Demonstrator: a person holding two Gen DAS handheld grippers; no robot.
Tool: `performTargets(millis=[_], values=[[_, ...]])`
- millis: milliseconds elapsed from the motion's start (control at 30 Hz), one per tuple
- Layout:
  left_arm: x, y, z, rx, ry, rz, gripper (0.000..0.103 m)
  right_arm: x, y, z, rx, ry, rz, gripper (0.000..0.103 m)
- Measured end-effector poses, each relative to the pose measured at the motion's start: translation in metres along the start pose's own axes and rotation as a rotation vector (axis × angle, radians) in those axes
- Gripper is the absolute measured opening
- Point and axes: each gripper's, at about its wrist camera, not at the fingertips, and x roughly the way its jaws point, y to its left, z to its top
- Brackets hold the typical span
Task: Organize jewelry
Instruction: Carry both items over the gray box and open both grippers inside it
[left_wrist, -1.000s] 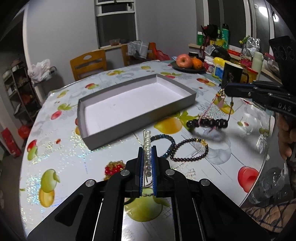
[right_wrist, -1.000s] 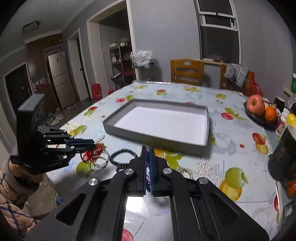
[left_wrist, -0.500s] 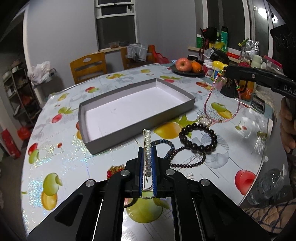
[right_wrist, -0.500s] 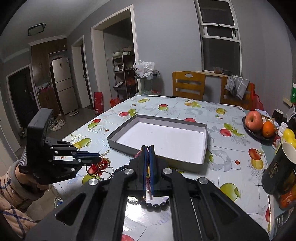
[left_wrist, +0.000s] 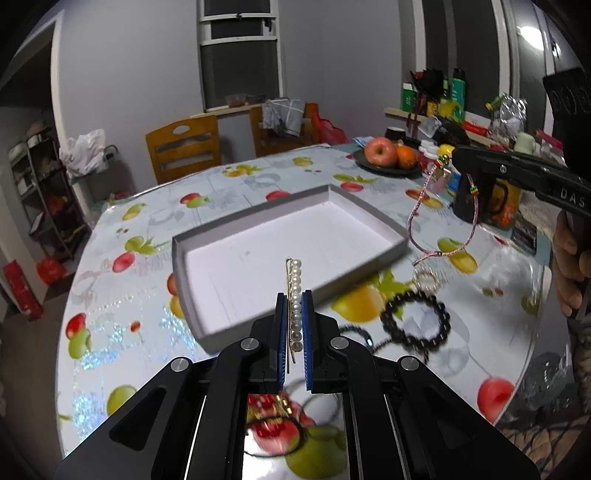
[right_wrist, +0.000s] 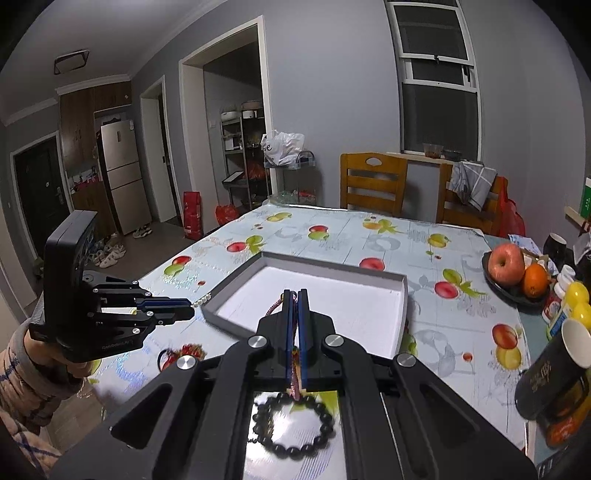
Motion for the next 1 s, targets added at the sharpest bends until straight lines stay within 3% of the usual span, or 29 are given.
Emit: performTargets(millis=[367,500,700,1000], values=[[0.043,0.041,0.031,-0.087,0.005,0.041,0.008,0.056,-0.03,0.017,0.044,0.014,-0.074,0.002],[0.069,0.057,0.035,-0.136,0.024,0.059,0.008,0.088,-0.052,0.009,0.098,0.056,-0.095,0.002],[0.106,0.074,0.029,-0.21,0.068,0.027,0.008,0.132,-0.079,-0.013,0.183,0.149,-0.093,0.002],[0.132,0.082,0.016,-0.237,0.105,0.013,0.009,0.155,-0.095,-0.033,0.216,0.195,-0.153,0.002]])
